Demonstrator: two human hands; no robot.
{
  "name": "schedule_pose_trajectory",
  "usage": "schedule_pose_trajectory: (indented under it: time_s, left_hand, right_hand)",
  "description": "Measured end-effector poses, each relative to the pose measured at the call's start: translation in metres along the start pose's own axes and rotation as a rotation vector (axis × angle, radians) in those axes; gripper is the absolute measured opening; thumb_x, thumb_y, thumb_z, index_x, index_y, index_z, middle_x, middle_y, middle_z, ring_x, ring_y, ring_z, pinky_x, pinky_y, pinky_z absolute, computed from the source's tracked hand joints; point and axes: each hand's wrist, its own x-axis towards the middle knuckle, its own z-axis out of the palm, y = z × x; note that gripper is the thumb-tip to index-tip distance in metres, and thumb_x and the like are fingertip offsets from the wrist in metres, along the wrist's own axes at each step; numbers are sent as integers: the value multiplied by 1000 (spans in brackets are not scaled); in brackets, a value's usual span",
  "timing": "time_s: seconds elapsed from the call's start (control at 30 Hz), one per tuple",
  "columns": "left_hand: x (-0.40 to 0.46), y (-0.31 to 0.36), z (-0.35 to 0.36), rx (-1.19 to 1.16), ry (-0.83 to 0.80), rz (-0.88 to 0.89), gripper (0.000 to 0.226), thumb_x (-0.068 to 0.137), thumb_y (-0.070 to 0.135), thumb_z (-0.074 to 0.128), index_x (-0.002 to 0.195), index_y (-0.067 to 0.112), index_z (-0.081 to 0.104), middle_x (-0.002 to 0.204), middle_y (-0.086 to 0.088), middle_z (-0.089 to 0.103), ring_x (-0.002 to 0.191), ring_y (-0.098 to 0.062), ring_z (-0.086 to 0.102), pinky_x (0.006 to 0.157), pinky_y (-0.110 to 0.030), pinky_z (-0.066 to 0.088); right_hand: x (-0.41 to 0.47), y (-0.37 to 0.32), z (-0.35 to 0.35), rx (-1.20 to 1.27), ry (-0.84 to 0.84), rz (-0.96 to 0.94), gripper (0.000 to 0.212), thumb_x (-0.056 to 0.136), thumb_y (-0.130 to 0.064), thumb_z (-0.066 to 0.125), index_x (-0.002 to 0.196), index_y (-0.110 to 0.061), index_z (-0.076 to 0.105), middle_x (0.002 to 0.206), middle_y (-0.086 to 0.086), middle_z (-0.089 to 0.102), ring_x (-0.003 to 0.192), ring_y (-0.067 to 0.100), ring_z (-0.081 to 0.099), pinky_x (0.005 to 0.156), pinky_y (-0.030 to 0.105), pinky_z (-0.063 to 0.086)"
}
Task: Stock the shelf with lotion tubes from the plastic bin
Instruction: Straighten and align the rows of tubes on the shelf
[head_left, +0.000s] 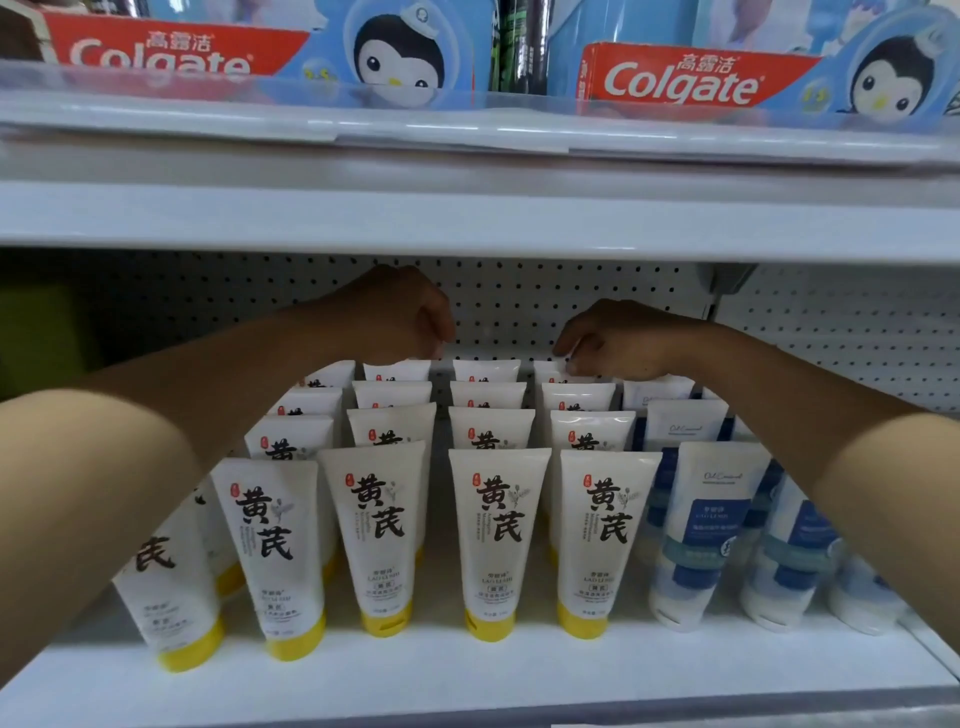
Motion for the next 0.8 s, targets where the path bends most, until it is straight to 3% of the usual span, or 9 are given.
schedule_pose_trajectory:
  time_s: [0.1,0.27,0.4,0.53,0.63,0.7,0.8]
  left_hand:
    - [-8,-10,-7,-6,6,-25,19,83,14,67,102,19,69,93,4,64,87,-14,62,78,-21,49]
    - [-28,-35,-21,29,4,-93,19,83,22,67,93,37,64,107,7,67,99,-11,62,88,-24,46]
    - [-50,-47,-35,38,23,-126,20,84,23,65,100,35,65,116,4,64,105,-14,58,97,-28,44]
    - [-72,-54,-46,39,44,-107,24,88,16,61,110,20,67,118,0,62,110,-20,57,96,-29,45]
    - [-86,-54,-49,-21,61,-80,19,87,15,62,105,17,68,110,1,63,107,-17,57,94,-24,42]
    - [-93,-54,-48,-45,45,-42,15,86,15,62,98,16,70,103,0,66,103,-18,60,97,-29,45]
    - [-104,-46,-44,-23,-1,41,15,86,22,62,96,17,70,99,-1,70,94,-16,64,94,-36,49]
  right_hand:
    - [-12,-6,-5,94,125,-24,36,93,-24,53,128,-17,54,134,4,52,120,20,49,99,25,37]
    - [-32,-31,-6,155,216,-69,35,93,-21,55,127,-17,54,131,1,55,119,15,51,93,15,32]
    - [-41,-59,-10,135,222,-94,35,93,-22,53,128,-20,53,133,-2,52,121,14,48,97,16,32]
    - [-46,-86,-10,120,222,-107,32,93,-22,53,125,-20,55,129,-3,53,119,14,49,98,19,35]
    - [-47,-102,-10,165,214,-106,27,93,-18,53,119,-17,58,115,-5,56,112,14,54,93,18,40]
    - [-45,-108,-9,213,197,-113,20,92,-15,55,110,-17,63,106,-5,60,105,14,58,88,19,46]
    - [-41,-116,-8,159,139,-138,13,90,-16,57,97,-25,65,98,-11,60,100,8,58,78,11,39]
